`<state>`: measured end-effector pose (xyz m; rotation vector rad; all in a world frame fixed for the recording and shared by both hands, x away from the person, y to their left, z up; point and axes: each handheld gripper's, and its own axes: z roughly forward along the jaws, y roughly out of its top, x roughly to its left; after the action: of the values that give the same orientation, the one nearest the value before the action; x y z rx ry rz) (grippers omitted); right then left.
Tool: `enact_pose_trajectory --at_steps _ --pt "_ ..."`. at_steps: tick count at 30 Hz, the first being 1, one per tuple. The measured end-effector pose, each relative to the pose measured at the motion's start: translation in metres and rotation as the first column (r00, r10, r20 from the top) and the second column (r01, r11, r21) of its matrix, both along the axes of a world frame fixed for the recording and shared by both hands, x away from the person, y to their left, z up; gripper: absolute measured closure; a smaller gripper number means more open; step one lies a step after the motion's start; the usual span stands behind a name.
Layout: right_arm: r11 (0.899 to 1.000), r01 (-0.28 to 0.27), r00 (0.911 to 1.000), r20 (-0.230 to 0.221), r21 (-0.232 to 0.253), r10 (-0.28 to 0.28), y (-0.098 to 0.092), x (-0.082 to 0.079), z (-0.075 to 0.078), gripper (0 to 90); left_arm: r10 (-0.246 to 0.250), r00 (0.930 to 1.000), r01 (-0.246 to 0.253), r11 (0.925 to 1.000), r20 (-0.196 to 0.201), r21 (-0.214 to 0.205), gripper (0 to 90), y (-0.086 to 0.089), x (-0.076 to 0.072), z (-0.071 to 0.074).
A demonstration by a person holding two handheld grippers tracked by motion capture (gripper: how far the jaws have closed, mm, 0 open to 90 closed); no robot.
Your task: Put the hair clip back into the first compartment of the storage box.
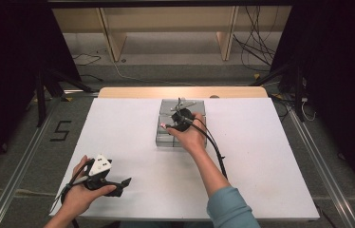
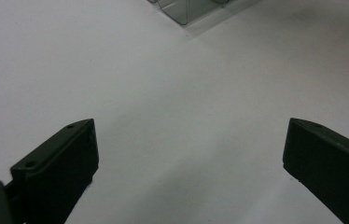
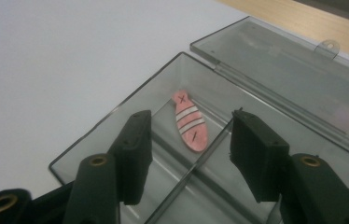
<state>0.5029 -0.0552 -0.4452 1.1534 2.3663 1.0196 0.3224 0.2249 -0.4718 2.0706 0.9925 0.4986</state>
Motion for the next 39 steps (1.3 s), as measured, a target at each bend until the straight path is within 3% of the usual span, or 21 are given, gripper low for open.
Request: enact_pose_trajectory --at_steps 25,39 --pt "1.0 0.003 0.999 0.045 0.005 -0.003 -0.063 -0.037 0.011 38.8 0.004 1.0 -0.004 1.0 -0.008 0.007 2.9 0.001 0.001 -0.001" --pt "0.998 0.029 0.9985 0.044 0.061 -0.032 -0.11 -0.069 0.008 36.9 0.006 0.9999 -0.006 0.9999 -0.012 0.013 2.9 0.001 0.001 -0.002"
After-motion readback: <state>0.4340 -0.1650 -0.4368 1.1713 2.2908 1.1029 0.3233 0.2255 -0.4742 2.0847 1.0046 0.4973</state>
